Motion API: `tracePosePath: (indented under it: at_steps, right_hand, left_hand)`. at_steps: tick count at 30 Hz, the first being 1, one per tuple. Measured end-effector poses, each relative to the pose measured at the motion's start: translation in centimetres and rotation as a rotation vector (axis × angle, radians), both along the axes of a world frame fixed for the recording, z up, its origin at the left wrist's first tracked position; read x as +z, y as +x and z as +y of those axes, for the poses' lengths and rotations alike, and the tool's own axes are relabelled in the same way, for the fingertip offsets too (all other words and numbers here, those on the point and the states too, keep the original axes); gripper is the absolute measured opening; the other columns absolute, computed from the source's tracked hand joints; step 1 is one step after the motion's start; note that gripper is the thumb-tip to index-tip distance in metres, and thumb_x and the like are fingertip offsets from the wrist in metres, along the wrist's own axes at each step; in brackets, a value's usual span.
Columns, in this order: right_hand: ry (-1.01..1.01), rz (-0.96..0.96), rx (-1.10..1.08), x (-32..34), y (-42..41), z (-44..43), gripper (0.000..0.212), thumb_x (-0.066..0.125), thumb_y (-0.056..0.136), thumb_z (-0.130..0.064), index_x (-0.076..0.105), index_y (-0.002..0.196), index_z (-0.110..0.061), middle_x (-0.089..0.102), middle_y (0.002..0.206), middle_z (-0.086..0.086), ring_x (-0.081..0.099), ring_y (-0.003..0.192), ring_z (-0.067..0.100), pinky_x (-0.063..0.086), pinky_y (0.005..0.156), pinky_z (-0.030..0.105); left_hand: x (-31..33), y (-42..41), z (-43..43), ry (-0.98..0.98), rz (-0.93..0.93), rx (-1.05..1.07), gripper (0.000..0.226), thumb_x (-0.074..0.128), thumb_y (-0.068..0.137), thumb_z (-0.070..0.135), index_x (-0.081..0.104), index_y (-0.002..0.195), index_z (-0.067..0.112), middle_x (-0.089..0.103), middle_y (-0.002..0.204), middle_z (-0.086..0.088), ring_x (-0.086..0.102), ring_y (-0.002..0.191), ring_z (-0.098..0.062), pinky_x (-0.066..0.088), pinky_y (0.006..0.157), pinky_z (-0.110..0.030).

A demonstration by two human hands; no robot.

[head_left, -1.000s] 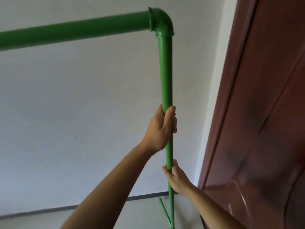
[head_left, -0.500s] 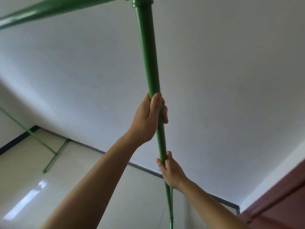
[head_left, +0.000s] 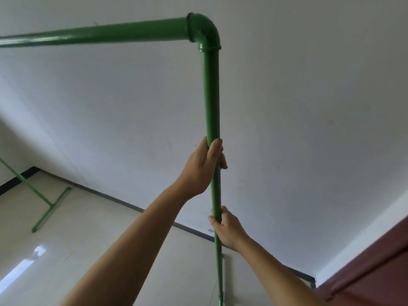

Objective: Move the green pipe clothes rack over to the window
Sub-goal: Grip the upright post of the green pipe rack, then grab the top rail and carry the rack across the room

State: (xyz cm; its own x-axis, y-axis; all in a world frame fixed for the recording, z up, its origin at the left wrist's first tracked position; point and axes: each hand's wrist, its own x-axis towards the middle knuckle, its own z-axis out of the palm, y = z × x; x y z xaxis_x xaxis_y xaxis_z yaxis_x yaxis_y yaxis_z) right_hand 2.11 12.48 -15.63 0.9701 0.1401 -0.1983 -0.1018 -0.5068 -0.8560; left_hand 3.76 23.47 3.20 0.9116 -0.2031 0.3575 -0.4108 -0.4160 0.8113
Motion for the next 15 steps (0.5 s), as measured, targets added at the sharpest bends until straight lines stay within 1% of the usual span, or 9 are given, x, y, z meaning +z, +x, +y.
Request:
tracePosePath:
  at_steps: [2, 3, 5, 6, 8, 10, 12, 13, 15]
  right_hand:
    - [0.027, -0.055, -0.024, 0.7, 0.5, 0.7, 0.036, 0.054, 0.091, -0.045, 0.054, 0.119, -0.022, 0.068, 0.111, 0.002, 0.065, 0.089, 0.013, 0.051, 0.079, 0.021]
    - [0.071, -0.085, -0.057, 1.3, 0.7, 1.2, 0.035, 0.056, 0.09, -0.045, 0.057, 0.117, -0.024, 0.07, 0.108, 0.0, 0.065, 0.088, 0.009, 0.049, 0.078, 0.016]
    - [0.181, -0.16, -0.158, 3.0, 1.1, 2.2, 0.029, 0.062, 0.088, -0.042, 0.062, 0.112, -0.025, 0.071, 0.092, -0.004, 0.064, 0.075, 0.001, 0.046, 0.067, 0.009]
    - [0.234, -0.204, -0.211, 3.8, 1.4, 2.6, 0.025, 0.064, 0.088, -0.039, 0.064, 0.109, -0.026, 0.071, 0.083, -0.002, 0.063, 0.068, 0.003, 0.047, 0.062, 0.01]
    - [0.353, -0.28, -0.281, 5.7, 1.9, 3.3, 0.018, 0.068, 0.086, -0.035, 0.065, 0.102, -0.028, 0.073, 0.077, 0.004, 0.068, 0.068, 0.017, 0.054, 0.065, 0.021]
    - [0.46, -0.349, -0.303, 7.7, 2.5, 4.0, 0.015, 0.069, 0.087, -0.032, 0.066, 0.1, -0.026, 0.074, 0.075, 0.005, 0.071, 0.071, 0.021, 0.059, 0.067, 0.031]
    - [0.532, -0.405, -0.298, 9.5, 2.9, 4.4, 0.012, 0.069, 0.088, -0.025, 0.067, 0.097, -0.018, 0.072, 0.07, 0.005, 0.071, 0.065, 0.019, 0.059, 0.061, 0.03]
    - [0.551, -0.426, -0.293, 10.1, 2.9, 4.6, 0.011, 0.068, 0.089, -0.023, 0.068, 0.094, -0.014, 0.069, 0.065, 0.005, 0.069, 0.06, 0.018, 0.058, 0.059, 0.03]
    - [0.538, -0.457, -0.299, 10.3, 2.8, 4.5, 0.014, 0.068, 0.089, -0.022, 0.065, 0.085, -0.009, 0.061, 0.052, 0.007, 0.061, 0.048, 0.017, 0.053, 0.055, 0.031]
  left_hand:
    - [0.8, 0.4, 2.1, 0.071, -0.012, -0.004, 0.047, 0.036, 0.094, 0.061, 0.055, 0.097, 0.018, 0.067, 0.086, 0.005, 0.065, 0.085, -0.016, 0.055, 0.087, -0.053]
    - [1.4, 0.7, 3.3, 0.072, -0.028, -0.002, 0.047, 0.039, 0.09, 0.063, 0.056, 0.098, 0.02, 0.066, 0.09, 0.005, 0.065, 0.089, -0.017, 0.054, 0.088, -0.055]
    - [3.1, 1.1, 5.4, 0.015, -0.098, 0.026, 0.048, 0.042, 0.089, 0.063, 0.056, 0.106, 0.02, 0.067, 0.1, -0.001, 0.065, 0.098, -0.02, 0.054, 0.09, -0.054]
    - [4.4, 1.2, 6.3, -0.008, -0.17, 0.059, 0.049, 0.043, 0.089, 0.062, 0.055, 0.111, 0.02, 0.067, 0.104, -0.003, 0.064, 0.101, -0.018, 0.055, 0.09, -0.05]
    - [7.4, 1.3, 7.8, -0.005, -0.398, 0.164, 0.05, 0.046, 0.09, 0.057, 0.051, 0.12, 0.017, 0.065, 0.109, -0.001, 0.063, 0.101, -0.01, 0.056, 0.086, -0.038]
    - [10.3, 1.6, 9.2, -0.007, -0.682, 0.282, 0.045, 0.052, 0.094, 0.045, 0.05, 0.121, 0.01, 0.063, 0.11, -0.006, 0.062, 0.101, -0.015, 0.056, 0.083, -0.043]
    - [12.8, 2.4, 10.3, 0.001, -0.956, 0.43, 0.041, 0.056, 0.095, 0.037, 0.052, 0.117, 0.002, 0.062, 0.108, -0.013, 0.061, 0.099, -0.024, 0.054, 0.082, -0.047]
    - [13.9, 2.9, 10.8, 0.022, -1.068, 0.503, 0.041, 0.055, 0.096, 0.037, 0.053, 0.114, 0.0, 0.062, 0.106, -0.016, 0.06, 0.098, -0.027, 0.052, 0.083, -0.046]
    - [16.3, 4.0, 11.6, 0.077, -1.183, 0.618, 0.051, 0.045, 0.096, 0.049, 0.057, 0.111, 0.001, 0.062, 0.106, -0.016, 0.058, 0.098, -0.027, 0.048, 0.087, -0.039]
